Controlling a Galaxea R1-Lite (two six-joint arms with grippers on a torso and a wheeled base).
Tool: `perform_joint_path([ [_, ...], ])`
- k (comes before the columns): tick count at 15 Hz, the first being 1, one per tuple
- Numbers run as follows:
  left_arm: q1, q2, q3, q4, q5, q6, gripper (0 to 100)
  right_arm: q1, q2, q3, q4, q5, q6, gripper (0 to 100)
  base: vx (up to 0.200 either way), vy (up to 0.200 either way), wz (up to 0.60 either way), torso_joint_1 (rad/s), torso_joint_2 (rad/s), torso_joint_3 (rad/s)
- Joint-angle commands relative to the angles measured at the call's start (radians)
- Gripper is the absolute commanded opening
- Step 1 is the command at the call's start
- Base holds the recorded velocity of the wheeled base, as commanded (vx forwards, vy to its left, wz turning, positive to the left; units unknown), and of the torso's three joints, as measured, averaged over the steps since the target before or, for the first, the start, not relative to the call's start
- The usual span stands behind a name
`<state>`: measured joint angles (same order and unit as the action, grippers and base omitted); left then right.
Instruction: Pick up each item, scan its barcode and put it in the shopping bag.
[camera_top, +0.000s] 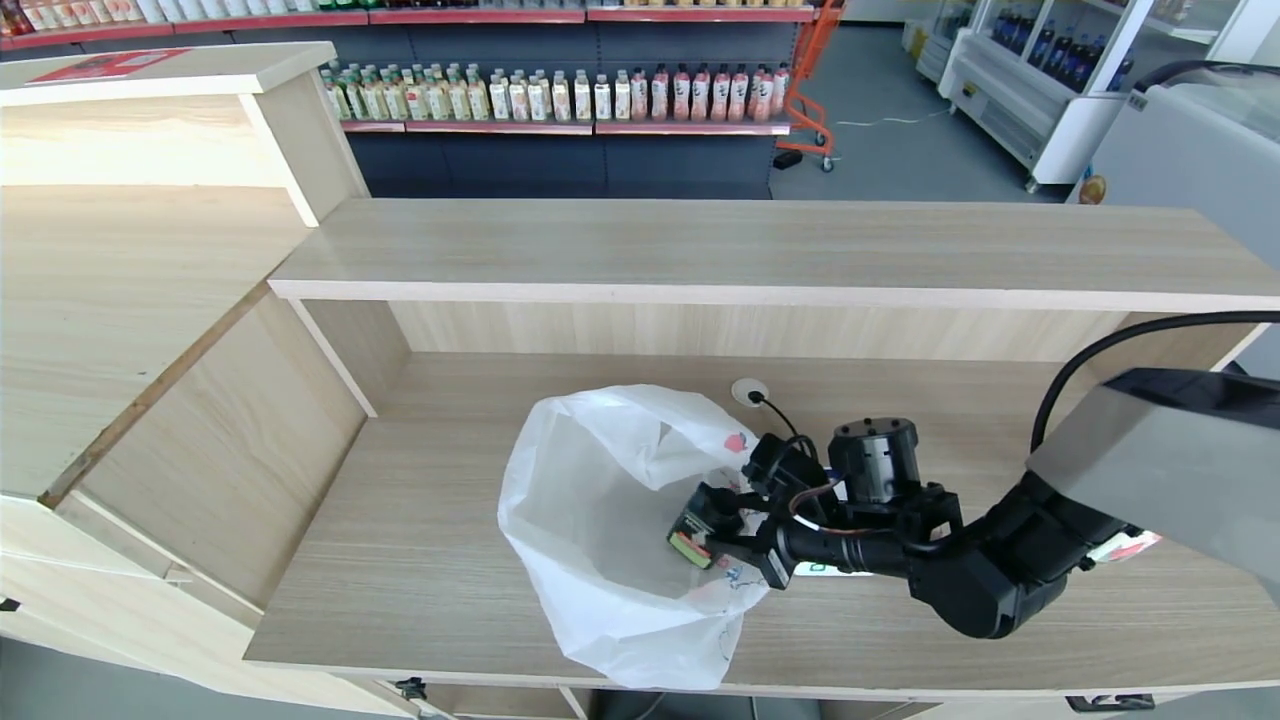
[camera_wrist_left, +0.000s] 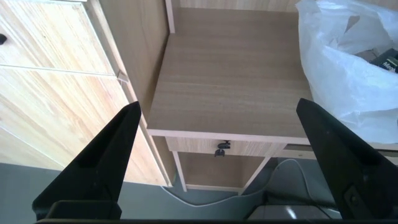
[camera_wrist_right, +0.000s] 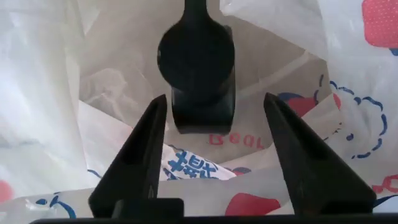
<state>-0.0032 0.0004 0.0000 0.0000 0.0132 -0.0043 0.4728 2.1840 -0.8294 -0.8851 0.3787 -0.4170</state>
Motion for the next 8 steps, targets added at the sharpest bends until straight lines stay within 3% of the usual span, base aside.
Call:
perform_joint_path([
  [1,0.0,0.0,0.0,0.0,0.001,0.0,100,-0.002,0.0,0.001,0.002,0.003,0.009,100,0.0,0.0,0.0,0.0,0.0,0.0],
  [4,0.0,0.0,0.0,0.0,0.001,0.0,100,0.0,-0.033,-0.002,0.003,0.008,0.127,100,0.0,0.0,0.0,0.0,0.0,0.0],
  [6,0.0,0.0,0.0,0.0,0.001,0.0,100,0.004,-0.086,-0.016,0.009,0.009,0.311,100,0.0,0.0,0.0,0.0,0.0,0.0],
  [7,0.0,0.0,0.0,0.0,0.001,0.0,100,0.004,-0.141,-0.02,0.011,0.008,0.529,100,0.0,0.0,0.0,0.0,0.0,0.0],
  [8,0.0,0.0,0.0,0.0,0.001,0.0,100,0.003,-0.176,-0.03,0.015,0.003,0.636,100,0.0,0.0,0.0,0.0,0.0,0.0],
])
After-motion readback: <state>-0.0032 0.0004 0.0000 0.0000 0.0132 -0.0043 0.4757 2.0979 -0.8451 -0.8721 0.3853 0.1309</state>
